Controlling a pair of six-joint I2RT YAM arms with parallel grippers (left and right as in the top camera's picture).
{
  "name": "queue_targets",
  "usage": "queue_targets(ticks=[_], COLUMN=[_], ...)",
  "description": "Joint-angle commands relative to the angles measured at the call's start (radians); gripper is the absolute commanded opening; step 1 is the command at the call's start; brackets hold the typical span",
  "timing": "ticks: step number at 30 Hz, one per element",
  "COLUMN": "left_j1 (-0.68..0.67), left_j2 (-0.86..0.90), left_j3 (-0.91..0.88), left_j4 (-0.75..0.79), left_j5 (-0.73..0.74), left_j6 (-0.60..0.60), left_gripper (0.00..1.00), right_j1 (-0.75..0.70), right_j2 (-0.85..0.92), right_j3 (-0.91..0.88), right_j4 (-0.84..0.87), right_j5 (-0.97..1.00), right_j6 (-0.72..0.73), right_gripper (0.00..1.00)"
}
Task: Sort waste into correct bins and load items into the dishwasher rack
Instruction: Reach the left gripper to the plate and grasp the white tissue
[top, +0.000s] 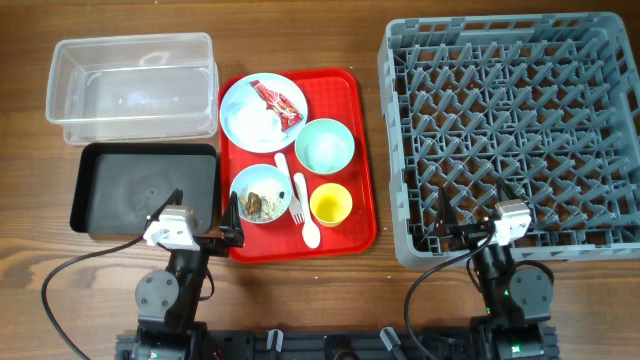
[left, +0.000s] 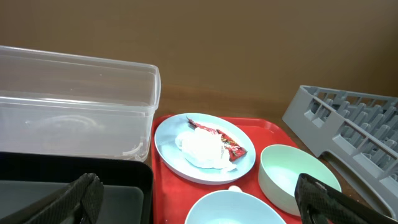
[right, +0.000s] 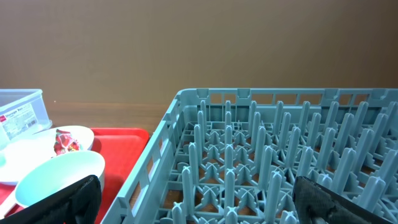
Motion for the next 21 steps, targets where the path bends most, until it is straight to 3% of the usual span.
queue_targets(ticks=[1,21], left_j1=[0.006,0.006], left_j2=[-0.01,-0.01], left_j3=[-0.006,-0.006], left_j4=[-0.003,-0.003], left_j5=[0.005,0.005], left_j6=[0.02,0.02], left_gripper=[1.0,1.0], right_j1=[-0.007,-0.007], right_j2=[-0.011,-0.011], right_j3=[-0.001,-0.001], right_j4=[0.002,0.003], right_j5=[-0.008,-0.001], right_j6=[-0.012,-0.013], right_gripper=[1.0,1.0])
